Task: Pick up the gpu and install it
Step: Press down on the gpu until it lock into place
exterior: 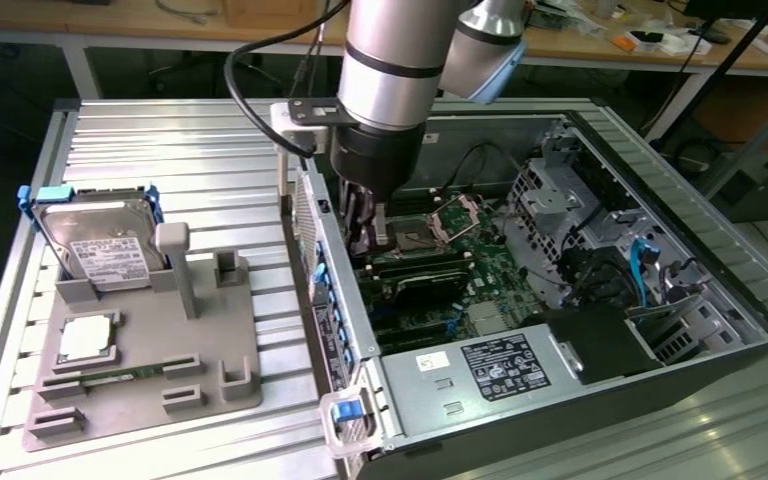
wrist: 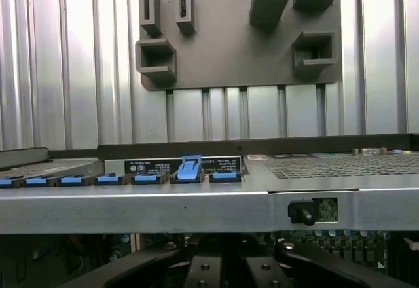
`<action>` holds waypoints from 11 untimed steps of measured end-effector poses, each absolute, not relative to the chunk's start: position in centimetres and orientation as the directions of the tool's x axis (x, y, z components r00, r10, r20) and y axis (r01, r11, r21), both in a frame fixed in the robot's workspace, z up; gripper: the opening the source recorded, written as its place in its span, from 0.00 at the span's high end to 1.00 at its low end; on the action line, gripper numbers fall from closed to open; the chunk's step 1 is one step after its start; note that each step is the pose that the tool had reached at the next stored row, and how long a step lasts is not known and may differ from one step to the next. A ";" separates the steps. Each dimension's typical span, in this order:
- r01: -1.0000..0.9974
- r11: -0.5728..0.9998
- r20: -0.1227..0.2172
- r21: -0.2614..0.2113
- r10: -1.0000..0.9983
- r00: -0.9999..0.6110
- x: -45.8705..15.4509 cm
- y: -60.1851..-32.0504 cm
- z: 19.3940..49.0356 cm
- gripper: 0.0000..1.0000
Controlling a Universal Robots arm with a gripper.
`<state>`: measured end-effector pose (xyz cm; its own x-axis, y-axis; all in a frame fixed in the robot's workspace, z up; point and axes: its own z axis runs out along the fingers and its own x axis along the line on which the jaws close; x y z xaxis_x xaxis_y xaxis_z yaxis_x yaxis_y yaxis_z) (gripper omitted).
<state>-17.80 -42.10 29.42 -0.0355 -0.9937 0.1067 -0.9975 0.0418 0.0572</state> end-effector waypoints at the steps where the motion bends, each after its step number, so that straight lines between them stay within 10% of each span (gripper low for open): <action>1: -0.997 0.042 0.107 0.057 -0.994 -0.035 -17.6 -42.1 29.4 0.89; 11: -0.998 0.040 0.107 0.057 -0.994 -0.033 -14.7 -42.1 28.8 0.89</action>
<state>-14.65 -42.11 28.85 -0.0332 -0.9937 0.1069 -0.9976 0.0395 0.0573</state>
